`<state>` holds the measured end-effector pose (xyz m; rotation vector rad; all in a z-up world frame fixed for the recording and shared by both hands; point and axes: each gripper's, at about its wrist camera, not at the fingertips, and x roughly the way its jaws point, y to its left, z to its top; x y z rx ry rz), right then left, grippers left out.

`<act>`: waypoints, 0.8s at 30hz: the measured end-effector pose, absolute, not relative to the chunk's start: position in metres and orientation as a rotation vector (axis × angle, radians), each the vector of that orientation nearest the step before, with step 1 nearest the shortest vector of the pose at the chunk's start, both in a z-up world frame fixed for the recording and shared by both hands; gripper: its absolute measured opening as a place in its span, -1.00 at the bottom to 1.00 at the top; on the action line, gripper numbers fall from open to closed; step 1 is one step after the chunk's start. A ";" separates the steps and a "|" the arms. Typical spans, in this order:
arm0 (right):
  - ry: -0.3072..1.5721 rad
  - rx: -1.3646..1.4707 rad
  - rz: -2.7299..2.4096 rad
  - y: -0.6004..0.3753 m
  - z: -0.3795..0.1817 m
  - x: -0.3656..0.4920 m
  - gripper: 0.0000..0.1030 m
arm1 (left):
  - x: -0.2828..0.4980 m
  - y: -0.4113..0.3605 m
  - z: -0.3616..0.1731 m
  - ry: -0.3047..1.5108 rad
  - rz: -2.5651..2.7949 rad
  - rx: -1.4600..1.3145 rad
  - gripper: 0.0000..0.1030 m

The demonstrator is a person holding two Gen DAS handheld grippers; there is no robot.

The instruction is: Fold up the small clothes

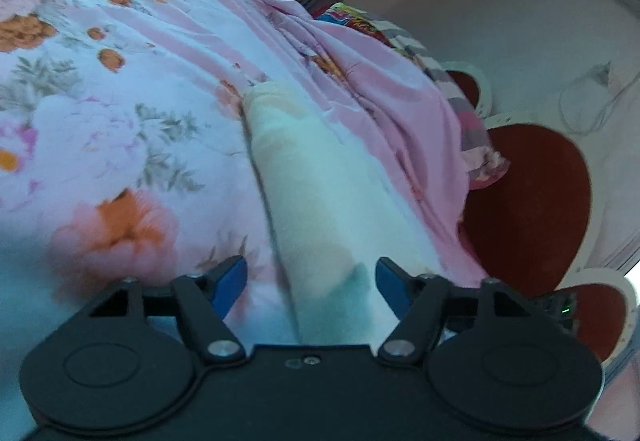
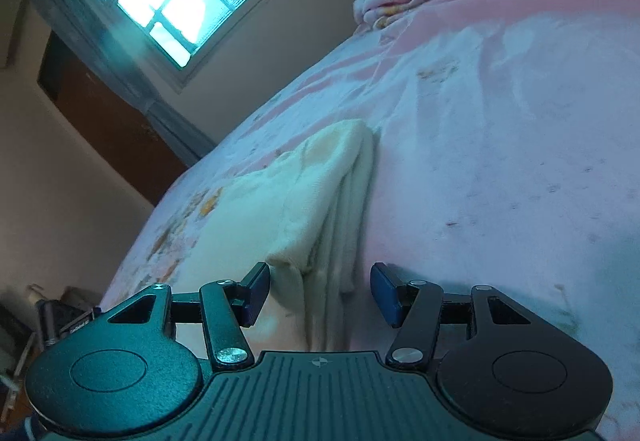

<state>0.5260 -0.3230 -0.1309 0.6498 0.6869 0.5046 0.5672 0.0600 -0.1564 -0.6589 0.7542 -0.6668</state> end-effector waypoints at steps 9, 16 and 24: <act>0.737 0.733 0.631 -0.330 -0.142 0.551 0.10 | 0.590 0.059 -0.164 0.782 -0.766 -0.681 0.23; 0.657 0.651 0.554 -0.332 -0.128 0.546 0.10 | 0.602 0.061 -0.161 0.765 -0.752 -0.675 0.22; 0.709 0.651 0.516 -0.316 -0.131 0.603 0.09 | 0.655 0.044 -0.158 0.749 -0.708 -0.633 0.14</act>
